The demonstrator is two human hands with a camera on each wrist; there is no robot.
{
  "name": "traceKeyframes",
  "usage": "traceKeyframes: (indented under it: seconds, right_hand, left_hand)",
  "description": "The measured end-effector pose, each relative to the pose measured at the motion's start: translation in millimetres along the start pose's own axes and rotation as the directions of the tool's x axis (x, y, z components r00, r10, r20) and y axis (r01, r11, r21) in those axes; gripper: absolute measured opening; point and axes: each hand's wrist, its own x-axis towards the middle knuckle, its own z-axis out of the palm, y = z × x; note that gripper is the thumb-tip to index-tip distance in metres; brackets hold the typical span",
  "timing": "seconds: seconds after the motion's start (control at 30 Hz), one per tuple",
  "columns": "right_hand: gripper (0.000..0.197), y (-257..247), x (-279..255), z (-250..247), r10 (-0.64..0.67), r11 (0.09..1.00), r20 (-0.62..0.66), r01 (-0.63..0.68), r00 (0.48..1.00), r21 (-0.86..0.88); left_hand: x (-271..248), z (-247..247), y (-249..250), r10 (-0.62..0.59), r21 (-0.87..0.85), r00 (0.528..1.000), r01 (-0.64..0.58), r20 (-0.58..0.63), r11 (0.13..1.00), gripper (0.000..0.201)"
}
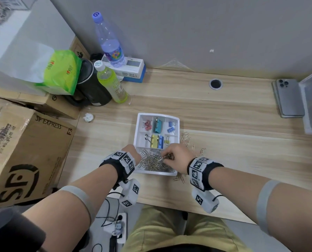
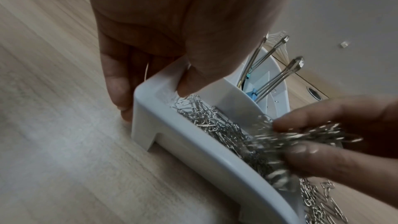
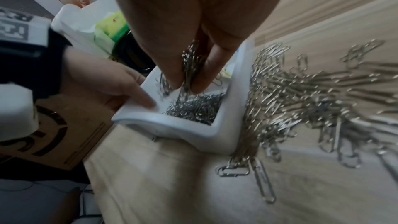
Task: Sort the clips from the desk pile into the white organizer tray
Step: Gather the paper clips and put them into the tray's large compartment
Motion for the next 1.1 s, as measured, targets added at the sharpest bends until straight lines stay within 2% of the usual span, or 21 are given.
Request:
traceKeyframes:
  seconds: [0.17,0.23,0.37,0.43,0.57,0.73,0.83,1.0,1.1]
  right_hand:
    - [0.033,-0.2,2.8,13.2,-0.043,0.999,0.113,0.043,0.993,0.007]
    - [0.033,3.3,0.0,8.6,-0.057,0.998,0.101,0.056,0.993,0.006]
    - [0.027,16.1,-5.0,-10.3,-0.067,0.997,-0.075,0.063,0.995,-0.053]
    - [0.028,27.8,-2.7,-23.9,-0.009,0.993,-0.156,-0.010,0.988,-0.116]
    - [0.058,56.2,7.8,-41.9,0.200,0.936,-0.130,-0.229,0.971,-0.266]
    - [0.076,61.9,23.1,-35.0,0.141,0.912,-0.071,-0.158,0.987,-0.379]
    - [0.064,60.0,29.4,-24.7,0.079,0.906,-0.061,-0.097,0.995,-0.413]
    - [0.038,61.3,23.0,-9.3,-0.003,0.919,0.003,0.004,1.000,-0.395]
    - [0.038,65.3,14.5,-5.7,-0.018,0.920,-0.005,0.015,1.000,-0.391]
  left_hand:
    - [2.7,-2.4,-2.0,-0.003,-0.067,0.998,0.006,0.055,0.998,0.026]
    - [2.8,-4.9,-1.3,-0.006,-0.068,0.996,0.012,0.086,0.998,0.026]
    - [1.9,-11.4,2.3,-0.001,-0.011,0.993,0.002,0.115,1.000,0.031]
    - [3.3,-12.9,1.3,-0.011,0.012,0.993,0.010,0.116,1.000,0.032]
    - [4.9,-14.8,-8.2,-0.037,0.036,0.998,0.036,0.042,0.999,0.034]
    - [7.6,-14.5,-19.7,-0.083,0.030,0.996,0.082,0.034,0.996,0.029]
    - [8.4,-14.6,-21.5,-0.097,0.004,0.994,0.097,0.040,0.995,0.026]
    - [9.0,-14.3,-20.0,-0.091,-0.023,0.995,0.092,0.033,0.996,0.033]
    - [6.7,-16.6,-18.1,-0.089,-0.025,0.995,0.089,0.035,0.996,0.036]
